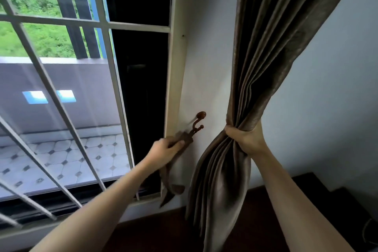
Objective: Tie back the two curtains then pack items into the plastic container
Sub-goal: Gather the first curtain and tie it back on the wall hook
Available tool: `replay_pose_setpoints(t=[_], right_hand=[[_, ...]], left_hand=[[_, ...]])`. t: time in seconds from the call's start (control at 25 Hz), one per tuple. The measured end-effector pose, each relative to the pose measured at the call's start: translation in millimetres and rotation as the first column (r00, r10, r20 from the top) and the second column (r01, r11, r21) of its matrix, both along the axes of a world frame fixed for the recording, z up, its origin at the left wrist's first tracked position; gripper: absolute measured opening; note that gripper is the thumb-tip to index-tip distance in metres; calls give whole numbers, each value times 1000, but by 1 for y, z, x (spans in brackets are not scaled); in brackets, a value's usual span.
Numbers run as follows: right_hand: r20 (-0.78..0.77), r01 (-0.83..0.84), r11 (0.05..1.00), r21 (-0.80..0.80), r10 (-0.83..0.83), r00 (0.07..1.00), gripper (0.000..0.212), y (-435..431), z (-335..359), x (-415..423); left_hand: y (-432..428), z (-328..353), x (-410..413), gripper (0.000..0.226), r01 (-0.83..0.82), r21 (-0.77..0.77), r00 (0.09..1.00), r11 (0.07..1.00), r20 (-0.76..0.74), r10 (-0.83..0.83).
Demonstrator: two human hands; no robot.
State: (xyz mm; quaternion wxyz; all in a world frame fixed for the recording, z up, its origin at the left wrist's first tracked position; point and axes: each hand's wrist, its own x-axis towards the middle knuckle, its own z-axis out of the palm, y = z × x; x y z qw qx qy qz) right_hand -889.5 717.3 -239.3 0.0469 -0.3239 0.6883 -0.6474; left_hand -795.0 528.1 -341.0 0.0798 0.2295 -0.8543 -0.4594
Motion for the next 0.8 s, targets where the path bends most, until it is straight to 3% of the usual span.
replay_pose_setpoints(t=[0.24,0.32,0.4,0.52,0.6,0.68,0.8], right_hand=[[-6,-173,985,8,173,985,21,-43,-13,9],[15,-188,982,6,187,982,32,-59,-16,13],[44,-218,976,2,217,975,23,-72,-16,18],[73,-293,956,-6,293,953,24,-92,-14,23],[84,-353,935,-38,355,931,19,-99,-7,31],[31,-306,952,-5,306,951,18,-102,-1,41],[59,-156,987,45,153,986,46,-106,-2,48]], left_hand=[[-45,89,39,29,217,-103,952,971,241,-187],[-47,107,49,38,247,-192,931,950,319,-178],[-48,118,60,48,230,-269,931,935,342,-130],[-49,129,74,48,201,-269,945,942,308,-114],[-43,130,82,42,239,-188,948,953,259,-187],[-34,118,88,33,266,-71,955,961,157,-253],[-20,90,88,20,205,57,979,977,-17,-204]])
